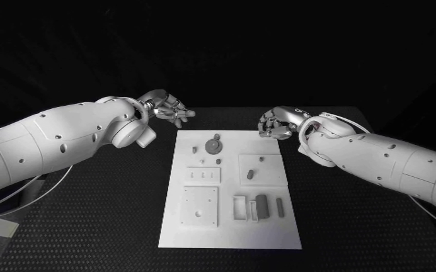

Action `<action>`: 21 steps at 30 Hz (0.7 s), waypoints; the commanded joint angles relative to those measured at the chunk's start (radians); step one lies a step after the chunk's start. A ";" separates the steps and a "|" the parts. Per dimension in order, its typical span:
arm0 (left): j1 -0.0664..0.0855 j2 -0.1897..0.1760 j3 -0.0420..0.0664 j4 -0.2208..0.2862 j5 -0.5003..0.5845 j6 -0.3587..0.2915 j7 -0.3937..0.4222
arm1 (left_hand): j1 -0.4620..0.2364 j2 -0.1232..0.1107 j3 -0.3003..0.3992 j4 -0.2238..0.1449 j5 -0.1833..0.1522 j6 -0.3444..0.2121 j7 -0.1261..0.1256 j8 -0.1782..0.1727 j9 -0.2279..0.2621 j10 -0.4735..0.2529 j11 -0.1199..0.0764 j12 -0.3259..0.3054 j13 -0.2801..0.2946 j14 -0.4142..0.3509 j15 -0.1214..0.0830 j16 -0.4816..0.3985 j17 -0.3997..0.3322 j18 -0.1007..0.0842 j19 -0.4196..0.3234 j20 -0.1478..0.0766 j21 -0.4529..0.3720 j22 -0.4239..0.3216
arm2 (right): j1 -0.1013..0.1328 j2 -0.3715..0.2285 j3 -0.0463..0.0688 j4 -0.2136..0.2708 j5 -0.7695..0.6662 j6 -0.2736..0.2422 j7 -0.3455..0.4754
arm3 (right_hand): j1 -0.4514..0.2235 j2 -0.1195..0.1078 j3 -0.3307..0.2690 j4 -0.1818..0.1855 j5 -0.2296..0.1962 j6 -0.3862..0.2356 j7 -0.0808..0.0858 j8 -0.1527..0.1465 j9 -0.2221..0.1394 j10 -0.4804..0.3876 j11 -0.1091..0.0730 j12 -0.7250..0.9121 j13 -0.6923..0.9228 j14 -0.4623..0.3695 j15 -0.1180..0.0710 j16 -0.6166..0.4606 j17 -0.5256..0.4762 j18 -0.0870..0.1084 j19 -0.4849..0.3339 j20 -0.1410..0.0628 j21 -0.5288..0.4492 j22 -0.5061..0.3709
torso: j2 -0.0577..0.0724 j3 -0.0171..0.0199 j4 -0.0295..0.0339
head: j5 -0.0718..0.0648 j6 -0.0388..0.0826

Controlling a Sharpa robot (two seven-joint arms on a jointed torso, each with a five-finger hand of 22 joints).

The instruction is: Assemble the parts on the task board

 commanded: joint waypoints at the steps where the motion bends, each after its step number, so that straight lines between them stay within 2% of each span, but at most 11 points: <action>1: 0.000 0.011 0.000 0.014 -0.039 -0.006 -0.061 | 0.008 0.004 0.009 0.003 -0.003 0.011 -0.001 0.002 -0.002 0.009 -0.003 -0.001 0.005 0.006 -0.007 0.008 0.003 -0.009 0.010 -0.001 0.006 0.003 | 0.009 0.004 0.002 0.019 0.016 0.015 -0.015 | -0.007 -0.001 0.000 0.008 0.003 0.024 0.017 0.005 0.001 0.008 0.003 0.006 -0.001 -0.001 -0.007 0.005 -0.001 0.035 0.005 -0.003 -0.001 0.015 | -0.002 -0.0009 -0.0005 | 0.000 0.005; 5: 0.000 0.021 -0.002 0.037 -0.032 -0.008 -0.082 | 0.004 0.002 0.009 0.003 -0.004 0.018 -0.003 0.003 -0.003 0.014 -0.005 -0.001 0.010 0.002 -0.006 0.006 0.003 -0.012 0.006 0.000 0.004 0.005 | 0.013 0.013 0.003 0.038 0.016 0.026 -0.035 | -0.009 -0.002 0.000 0.009 0.003 0.025 0.017 0.004 0.001 0.009 0.002 0.007 -0.002 -0.001 -0.007 0.005 -0.002 0.035 0.005 -0.003 -0.001 0.015 | -0.005 -0.0023 -0.0011 | 0.003 0.010; 9: -0.003 0.029 -0.004 0.083 -0.007 -0.011 -0.112 | -0.005 -0.002 0.007 0.004 -0.004 0.020 -0.003 0.000 -0.006 0.007 -0.002 -0.007 0.013 -0.005 -0.003 0.002 0.002 -0.015 0.000 0.002 -0.001 0.006 | 0.013 0.021 0.003 0.076 0.026 0.041 -0.070 | -0.018 -0.006 0.000 0.017 0.003 0.026 0.017 0.003 0.002 0.009 0.002 0.008 -0.004 0.000 -0.008 0.006 -0.003 0.035 0.006 -0.004 -0.002 0.014 | -0.004 -0.0034 0.0008 | 0.004 0.015; 17: -0.007 0.050 -0.005 0.127 0.010 -0.045 -0.146 | -0.039 -0.017 0.000 0.005 -0.004 0.008 0.004 -0.013 -0.017 -0.010 0.007 -0.021 0.018 -0.022 0.006 -0.008 -0.002 -0.015 -0.014 0.010 -0.011 0.007 | 0.013 0.041 0.003 0.129 0.030 0.047 -0.123 | -0.023 -0.009 0.000 0.020 0.003 0.027 0.016 0.003 0.003 0.010 0.002 0.009 -0.005 0.000 -0.008 0.006 -0.004 0.035 0.007 -0.004 -0.003 0.014 | -0.002 -0.0015 -0.0005 | 0.011 0.019; 21: -0.007 0.058 -0.006 0.136 0.014 -0.058 -0.156 | -0.094 -0.030 -0.022 0.005 -0.005 0.000 0.008 -0.021 -0.022 -0.018 0.011 -0.029 0.023 -0.028 0.009 -0.013 -0.004 -0.014 -0.020 0.013 -0.017 0.007 | 0.013 0.053 0.003 0.143 0.027 0.038 -0.139 | -0.029 -0.014 -0.001 0.025 0.002 0.026 0.017 0.001 0.003 0.010 0.002 0.009 -0.006 0.000 -0.008 0.006 -0.005 0.035 0.008 -0.005 -0.004 0.014 | -0.002 -0.0009 -0.0022 | 0.010 0.023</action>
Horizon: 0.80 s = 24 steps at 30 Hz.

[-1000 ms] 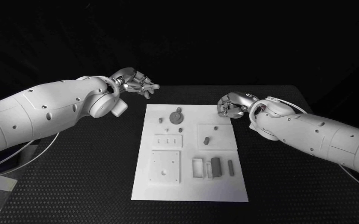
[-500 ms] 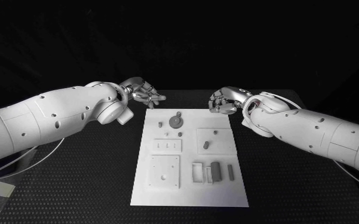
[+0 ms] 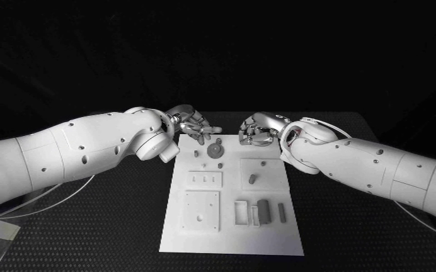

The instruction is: Assemble the parts on the task board

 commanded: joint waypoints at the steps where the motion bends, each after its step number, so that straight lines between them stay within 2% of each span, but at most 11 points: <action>1: 0.000 0.008 0.000 0.008 0.020 -0.039 -0.032 | -0.030 -0.005 -0.016 0.000 -0.005 -0.006 0.003 -0.006 -0.003 -0.008 0.000 -0.006 0.003 -0.007 0.002 -0.005 -0.001 -0.014 -0.008 0.000 -0.005 0.001 | 0.000 0.008 0.000 0.015 0.000 0.008 -0.049 | -0.011 -0.004 -0.002 0.009 0.002 0.020 0.015 0.001 0.002 0.006 -0.002 0.005 -0.002 0.002 -0.006 0.006 -0.001 0.034 0.004 -0.001 -0.004 0.014 | 0.001 0.0007 -0.0021 | -0.001 0.003; 6: 0.000 0.016 0.000 0.011 0.067 -0.044 -0.036 | -0.052 -0.004 -0.025 0.000 -0.005 -0.006 0.003 -0.007 -0.005 -0.011 0.000 -0.008 0.006 -0.010 0.002 -0.006 -0.002 -0.013 -0.009 0.000 -0.008 0.001 | 0.000 0.015 0.000 0.032 -0.001 0.005 -0.058 | -0.014 -0.007 -0.002 0.011 0.002 0.020 0.015 0.000 0.002 0.006 -0.002 0.006 -0.003 0.002 -0.006 0.007 -0.002 0.034 0.005 -0.002 -0.004 0.014 | 0.001 0.0020 -0.0012 | -0.001 0.003; 8: 0.000 0.019 0.000 0.012 0.089 -0.041 -0.039 | -0.051 -0.001 -0.025 -0.001 -0.004 -0.005 0.003 -0.007 -0.005 -0.011 0.000 -0.008 0.006 -0.010 0.002 -0.006 -0.002 -0.012 -0.009 0.000 -0.008 0.002 | 0.000 0.018 0.001 0.042 -0.001 0.000 -0.063 | -0.014 -0.007 -0.002 0.011 0.003 0.020 0.015 0.000 0.002 0.006 -0.002 0.006 -0.003 0.003 -0.006 0.007 -0.002 0.034 0.005 -0.002 -0.004 0.014 | 0.002 0.0014 -0.0009 | -0.002 0.003; 16: -0.001 0.030 0.000 0.018 0.087 -0.019 -0.073 | -0.019 0.028 -0.032 -0.002 -0.004 0.000 0.000 -0.006 -0.007 -0.010 -0.001 -0.008 0.013 -0.010 0.002 -0.006 -0.001 -0.011 -0.011 0.001 -0.009 0.005 | 0.000 0.025 0.004 0.057 -0.001 -0.027 -0.067 | -0.017 -0.008 -0.002 0.014 0.003 0.021 0.015 0.000 0.003 0.007 -0.002 0.006 -0.003 0.003 -0.007 0.007 -0.002 0.034 0.006 -0.002 -0.004 0.013 | 0.001 0.0020 0.0001 | 0.000 0.000; 24: -0.002 0.029 -0.001 0.026 0.086 -0.039 -0.103 | -0.019 0.031 -0.042 -0.001 -0.004 0.006 -0.001 -0.004 -0.007 -0.005 -0.003 -0.007 0.018 -0.006 0.001 -0.004 0.000 -0.011 -0.007 0.000 -0.008 0.008 | -0.001 0.025 0.010 0.076 -0.001 -0.042 -0.070 | -0.015 -0.009 0.001 0.016 0.003 0.024 0.014 0.000 0.004 0.010 -0.004 0.008 -0.004 0.007 -0.008 0.008 -0.003 0.034 0.010 -0.005 -0.003 0.013 | 0.000 0.0008 -0.0006 | 0.002 -0.003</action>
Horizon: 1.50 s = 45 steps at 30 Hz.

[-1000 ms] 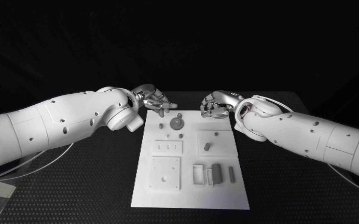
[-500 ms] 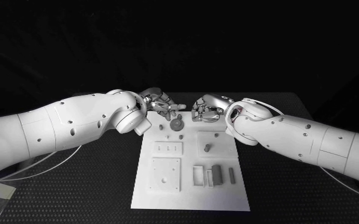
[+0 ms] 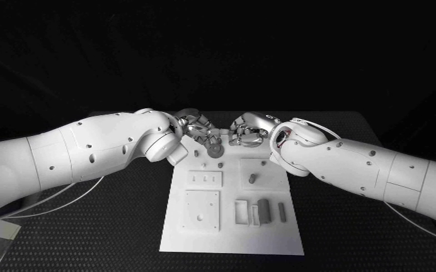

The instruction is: Assemble the parts on the task board

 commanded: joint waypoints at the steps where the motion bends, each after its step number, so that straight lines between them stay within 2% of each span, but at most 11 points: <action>1: 0.000 0.001 0.000 0.003 0.012 -0.012 -0.028 | 0.001 0.007 -0.008 0.000 -0.004 0.007 -0.002 -0.002 -0.002 0.002 -0.003 -0.002 0.002 -0.002 -0.003 -0.004 0.001 -0.011 -0.001 0.002 -0.003 0.002 | 0.000 0.000 0.004 0.014 -0.002 -0.016 -0.008 | -0.006 0.001 0.002 0.005 0.003 0.015 0.012 0.000 0.002 0.006 0.000 0.005 -0.001 0.001 -0.006 0.004 -0.001 0.034 0.003 -0.001 -0.003 0.013 | -0.001 -0.0009 0.0000 | 0.001 -0.001; 10: 0.000 0.005 0.000 0.007 0.012 -0.015 -0.026 | -0.001 0.007 -0.012 0.000 -0.004 0.008 -0.002 -0.002 -0.002 0.003 -0.004 -0.002 0.003 -0.001 -0.003 -0.003 0.001 -0.011 0.000 0.002 -0.003 0.002 | 0.000 0.001 0.006 0.025 -0.007 -0.002 -0.011 | -0.006 0.000 0.003 0.005 0.003 0.015 0.012 -0.001 0.002 0.006 0.000 0.004 -0.002 0.001 -0.006 0.004 -0.002 0.034 0.004 -0.002 -0.004 0.013 | -0.001 -0.0022 0.0000 | 0.001 -0.003; 21: 0.000 0.010 0.000 0.010 0.013 -0.002 -0.031 | -0.003 0.008 -0.015 0.000 -0.004 0.009 -0.003 -0.002 -0.003 0.004 -0.005 -0.002 0.005 0.000 -0.004 -0.003 0.001 -0.010 0.002 0.001 -0.003 0.003 | 0.000 0.007 0.006 0.030 -0.011 0.000 -0.012 | 0.011 0.006 0.024 0.000 0.004 0.010 0.014 -0.007 0.002 0.004 0.001 0.003 -0.008 0.000 -0.005 0.001 -0.007 0.034 0.004 -0.004 -0.008 0.012 | 0.000 -0.0016 0.0013 | 0.002 -0.004; 30: 0.000 0.016 0.000 0.010 -0.002 0.002 -0.042 | 0.005 0.010 -0.024 0.000 -0.003 0.038 -0.016 0.011 -0.001 0.032 -0.017 0.008 0.020 0.021 -0.014 0.009 0.006 -0.007 0.021 -0.008 0.004 0.012 | 0.000 0.011 0.007 0.039 -0.013 0.000 -0.012 | 0.012 0.006 0.026 -0.001 0.004 0.010 0.014 -0.008 0.002 0.004 0.002 0.004 -0.009 0.001 -0.005 0.001 -0.007 0.034 0.004 -0.004 -0.008 0.012 | 0.000 -0.0015 -0.0001 | 0.002 -0.006; 45: 0.000 0.018 0.000 0.008 -0.008 0.005 -0.050 | 0.000 0.015 -0.027 0.000 -0.003 0.045 -0.019 0.013 -0.002 0.039 -0.021 0.009 0.026 0.027 -0.017 0.013 0.007 -0.007 0.027 -0.011 0.006 0.016 | 0.000 0.012 0.008 0.059 -0.020 0.002 -0.015 | 0.011 0.006 0.027 0.000 0.003 0.010 0.014 -0.008 0.002 0.005 0.002 0.004 -0.009 0.001 -0.005 0.002 -0.007 0.034 0.005 -0.003 -0.008 0.012 | -0.001 -0.0011 0.0004 | 0.005 -0.010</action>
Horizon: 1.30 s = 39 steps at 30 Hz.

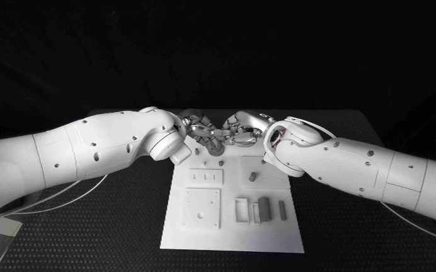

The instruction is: Assemble the parts on the task board

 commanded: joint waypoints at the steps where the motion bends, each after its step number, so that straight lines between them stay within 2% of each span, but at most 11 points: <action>1: 0.001 0.002 0.001 0.002 -0.004 0.013 0.003 | -0.001 0.010 -0.005 0.000 -0.003 0.008 0.001 0.007 -0.001 0.006 -0.001 0.004 0.002 0.009 0.000 0.005 0.001 -0.007 0.007 0.001 0.006 0.002 | 0.000 0.003 0.001 0.005 -0.014 0.008 0.001 | 0.004 -0.001 0.008 0.000 0.003 0.008 0.015 -0.005 -0.001 0.005 0.002 0.004 -0.002 0.002 -0.005 0.002 -0.001 0.035 0.004 -0.005 -0.003 0.012 | -0.001 0.0000 -0.0009 | 0.002 0.000; 5: 0.001 0.003 0.001 0.004 -0.004 0.019 0.002 | 0.017 0.023 0.000 -0.001 -0.003 0.016 -0.003 0.009 -0.001 0.013 -0.005 0.005 0.007 0.012 -0.002 0.007 0.002 -0.007 0.009 -0.002 0.006 0.005 | 0.000 0.006 0.001 0.005 -0.016 0.010 0.000 | 0.004 -0.001 0.008 0.001 0.003 0.008 0.015 -0.005 -0.001 0.005 0.002 0.004 -0.002 0.002 -0.005 0.002 -0.001 0.035 0.004 -0.005 -0.003 0.012 | 0.000 -0.0006 -0.0013 | 0.001 0.000; 10: 0.001 0.002 0.001 0.005 -0.002 0.024 0.003 | 0.087 0.054 0.006 -0.003 0.006 0.025 -0.006 0.009 -0.006 0.021 -0.007 0.001 0.016 0.015 -0.004 0.009 0.003 -0.011 0.011 -0.005 0.005 0.012 | 0.000 0.007 0.001 0.004 -0.016 0.013 -0.001 | 0.004 -0.001 0.008 0.001 0.003 0.008 0.015 -0.005 -0.001 0.005 0.002 0.005 -0.002 0.003 -0.005 0.002 -0.002 0.035 0.004 -0.005 -0.003 0.012 | -0.001 -0.0007 -0.0003 | -0.001 -0.001; 15: 0.001 0.001 0.001 0.005 0.005 0.027 0.004 | 0.145 0.054 0.062 -0.003 0.004 0.034 -0.008 0.008 -0.011 0.030 -0.009 -0.004 0.025 0.017 -0.005 0.010 0.002 -0.014 0.014 -0.006 0.001 0.018 | 0.000 0.008 0.001 0.004 -0.016 0.014 -0.002 | 0.003 0.000 0.008 0.001 0.003 0.008 0.015 -0.005 -0.001 0.005 0.002 0.005 -0.002 0.003 -0.005 0.003 -0.002 0.035 0.004 -0.005 -0.003 0.012 | 0.000 -0.0007 -0.0002 | 0.000 -0.002; 20: 0.001 0.002 0.001 0.004 0.013 0.029 0.004 | 0.169 0.056 0.080 -0.005 0.005 0.036 -0.008 0.007 -0.013 0.031 -0.010 -0.007 0.028 0.018 -0.005 0.011 0.003 -0.014 0.014 -0.006 -0.001 0.021 | 0.000 0.007 0.001 0.009 -0.017 0.014 -0.003 | 0.003 -0.001 0.008 0.002 0.003 0.009 0.015 -0.005 -0.001 0.006 0.002 0.005 -0.002 0.003 -0.005 0.003 -0.002 0.035 0.005 -0.005 -0.003 0.013 | -0.001 -0.0005 -0.0005 | 0.001 -0.004; 29: 0.001 0.001 0.001 0.003 0.028 0.030 0.003 | 0.152 0.053 0.080 -0.001 0.004 0.039 -0.008 0.007 -0.014 0.034 -0.010 -0.008 0.030 0.016 -0.003 0.010 0.002 -0.015 0.013 -0.003 -0.003 0.023 | 0.000 0.007 0.001 0.016 -0.018 0.018 -0.005 | 0.002 -0.001 0.009 0.002 0.003 0.009 0.015 -0.005 -0.001 0.006 0.002 0.005 -0.003 0.003 -0.005 0.003 -0.002 0.035 0.005 -0.005 -0.003 0.013 | 0.000 -0.0001 -0.0009 | 0.002 -0.006; 34: 0.001 0.001 0.001 0.003 0.035 0.031 0.004 | 0.107 0.047 0.083 -0.001 0.003 0.039 -0.008 0.005 -0.017 0.035 -0.010 -0.011 0.032 0.015 -0.003 0.010 0.002 -0.015 0.014 -0.004 -0.005 0.026 | 0.000 0.010 0.001 0.016 -0.019 0.019 -0.007 | 0.002 -0.001 0.009 0.002 0.003 0.009 0.015 -0.005 -0.001 0.006 0.002 0.005 -0.003 0.003 -0.006 0.003 -0.002 0.035 0.005 -0.005 -0.003 0.013 | -0.001 -0.0005 -0.0008 | 0.002 -0.006; 39: 0.001 0.001 0.001 0.003 0.037 0.024 0.004 | 0.051 0.052 0.100 0.000 0.003 0.041 -0.009 0.004 -0.019 0.034 -0.010 -0.012 0.034 0.015 -0.004 0.009 0.000 -0.015 0.014 -0.005 -0.007 0.028 | 0.000 0.010 0.001 0.017 -0.020 0.018 -0.007 | 0.002 -0.001 0.010 0.002 0.003 0.009 0.015 -0.005 -0.001 0.006 0.002 0.005 -0.003 0.003 -0.006 0.003 -0.002 0.035 0.005 -0.005 -0.003 0.013 | 0.000 0.0000 -0.0008 | 0.002 -0.006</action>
